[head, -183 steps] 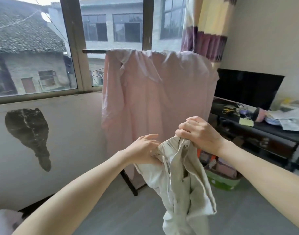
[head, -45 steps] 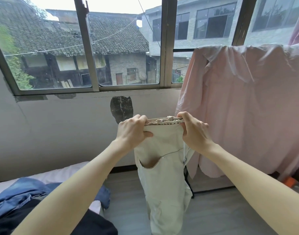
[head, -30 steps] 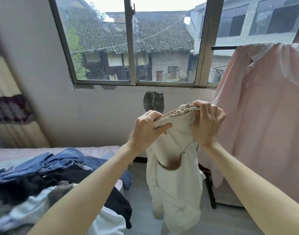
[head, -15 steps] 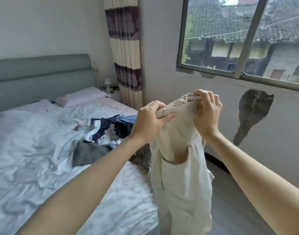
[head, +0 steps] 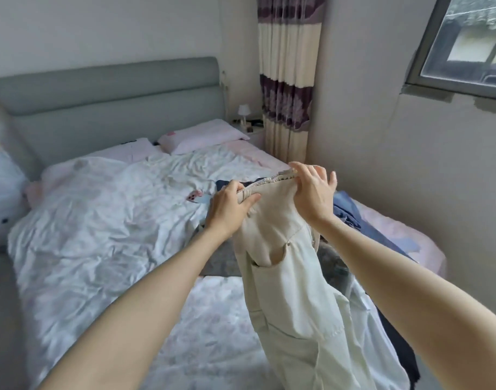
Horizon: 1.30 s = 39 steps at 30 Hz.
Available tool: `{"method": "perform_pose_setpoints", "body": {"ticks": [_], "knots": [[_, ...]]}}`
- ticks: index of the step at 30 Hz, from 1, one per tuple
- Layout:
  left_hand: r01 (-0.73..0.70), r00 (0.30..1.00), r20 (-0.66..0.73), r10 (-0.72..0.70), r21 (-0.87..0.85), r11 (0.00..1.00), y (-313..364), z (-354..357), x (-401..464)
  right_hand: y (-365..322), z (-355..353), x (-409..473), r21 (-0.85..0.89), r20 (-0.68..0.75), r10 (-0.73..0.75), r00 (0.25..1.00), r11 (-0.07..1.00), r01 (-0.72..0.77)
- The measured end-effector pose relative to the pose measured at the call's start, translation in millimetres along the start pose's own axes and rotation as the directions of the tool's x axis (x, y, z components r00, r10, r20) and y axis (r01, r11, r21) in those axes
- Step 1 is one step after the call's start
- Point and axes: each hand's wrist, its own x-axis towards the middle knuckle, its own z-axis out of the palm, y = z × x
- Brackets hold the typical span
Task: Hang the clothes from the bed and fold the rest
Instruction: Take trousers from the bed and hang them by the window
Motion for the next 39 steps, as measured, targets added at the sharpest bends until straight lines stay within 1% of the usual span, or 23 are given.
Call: {"method": "perform_pose_setpoints", "body": {"ticks": [3, 5, 7, 9, 13, 15, 17, 19, 21, 22, 24, 26, 27, 28, 29, 31, 33, 35, 37, 38, 39], "knots": [[0.080, 0.997, 0.010, -0.081, 0.059, 0.995, -52.1, 33.3, 39.7, 11.3, 58.0, 1.6, 0.000, 0.083, 0.121, 0.989, 0.993, -0.122], [0.135, 0.990, 0.036, -0.138, 0.079, 0.988, -83.6, 50.8, 55.5, 19.0, 89.8, -26.2, 0.053, 0.144, 0.156, 0.977, 0.985, -0.165], [0.194, 0.978, 0.066, -0.200, 0.086, 0.977, -118.5, 73.7, 71.8, 27.9, 126.9, -58.0, 0.116, 0.268, 0.182, 0.946, 0.969, -0.219], [0.235, 0.966, 0.088, -0.241, 0.076, 0.969, -149.3, 92.7, 80.0, 34.0, 160.7, -84.8, 0.129, 0.420, 0.232, 0.877, 0.942, -0.311], [0.298, 0.950, 0.103, -0.295, -0.005, 0.955, -208.2, 127.6, 93.1, 44.5, 236.4, -110.3, -0.010, 0.673, 0.345, 0.654, 0.888, -0.459], [0.313, 0.945, 0.115, -0.307, -0.032, 0.949, -232.3, 138.1, 96.6, 50.5, 266.3, -117.5, -0.020, 0.761, 0.305, 0.572, 0.893, -0.450], [0.339, 0.935, 0.123, -0.332, -0.034, 0.940, -260.8, 149.9, 100.5, 59.8, 296.5, -119.4, -0.027, 0.824, 0.242, 0.512, 0.920, -0.390], [0.368, 0.916, 0.159, -0.368, 0.029, 0.929, -284.3, 159.8, 96.9, 71.4, 314.1, -116.8, -0.055, 0.850, 0.225, 0.477, 0.938, -0.343], [0.347, 0.895, 0.222, -0.387, 0.199, 0.916, -303.9, 168.5, 82.6, 83.3, 324.7, -117.3, -0.123, 0.850, 0.241, 0.469, 0.956, -0.268], [0.293, 0.895, 0.259, -0.364, 0.275, 0.916, -307.4, 172.7, 72.0, 89.9, 324.1, -119.1, -0.160, 0.842, 0.250, 0.479, 0.962, -0.222], [0.123, 0.885, 0.375, -0.275, 0.383, 0.916, -314.1, 186.5, 42.9, 100.4, 324.1, -131.0, -0.235, 0.826, 0.274, 0.493, 0.962, -0.141], [-0.051, 0.861, 0.483, -0.162, 0.397, 0.916, -310.0, 201.7, 9.0, 110.2, 318.8, -148.4, -0.306, 0.796, 0.305, 0.523, 0.948, -0.088], [-0.114, 0.841, 0.529, -0.113, 0.378, 0.919, -305.6, 209.4, -9.4, 114.4, 314.9, -158.8, -0.344, 0.778, 0.333, 0.533, 0.935, -0.081], [-0.153, 0.818, 0.569, -0.081, 0.353, 0.923, -301.0, 216.2, -28.5, 118.5, 310.0, -169.3, -0.379, 0.764, 0.361, 0.535, 0.922, -0.081], [-0.161, 0.800, 0.596, -0.077, 0.336, 0.928, -297.0, 222.0, -46.6, 122.4, 304.6, -179.2, -0.407, 0.753, 0.386, 0.533, 0.909, -0.084], [-0.112, 0.768, 0.622, -0.150, 0.362, 0.926, -290.3, 231.7, -79.5, 132.0, 292.0, -199.6, -0.446, 0.736, 0.420, 0.531, 0.891, -0.086], [-0.119, 0.706, 0.668, -0.238, 0.442, 0.889, -286.5, 239.5, -105.0, 142.0, 277.7, -218.1, -0.469, 0.733, 0.432, 0.525, 0.880, -0.069], [-0.170, 0.643, 0.707, -0.295, 0.508, 0.845, -285.3, 245.1, -118.5, 150.3, 263.6, -237.3, -0.488, 0.748, 0.450, 0.488, 0.871, -0.056], [-0.192, 0.587, 0.721, -0.369, 0.566, 0.802, -283.5, 247.6, -120.0, 156.1, 250.3, -258.3, -0.516, 0.758, 0.484, 0.437, 0.855, -0.053], [-0.203, 0.576, 0.719, -0.389, 0.586, 0.784, -282.3, 247.9, -118.4, 157.6, 244.3, -267.7, -0.533, 0.753, 0.508, 0.417, 0.843, -0.064], [-0.215, 0.585, 0.715, -0.382, 0.591, 0.777, -281.2, 247.9, -116.9, 158.6, 238.8, -276.3, -0.548, 0.742, 0.534, 0.405, 0.831, -0.092]]}}
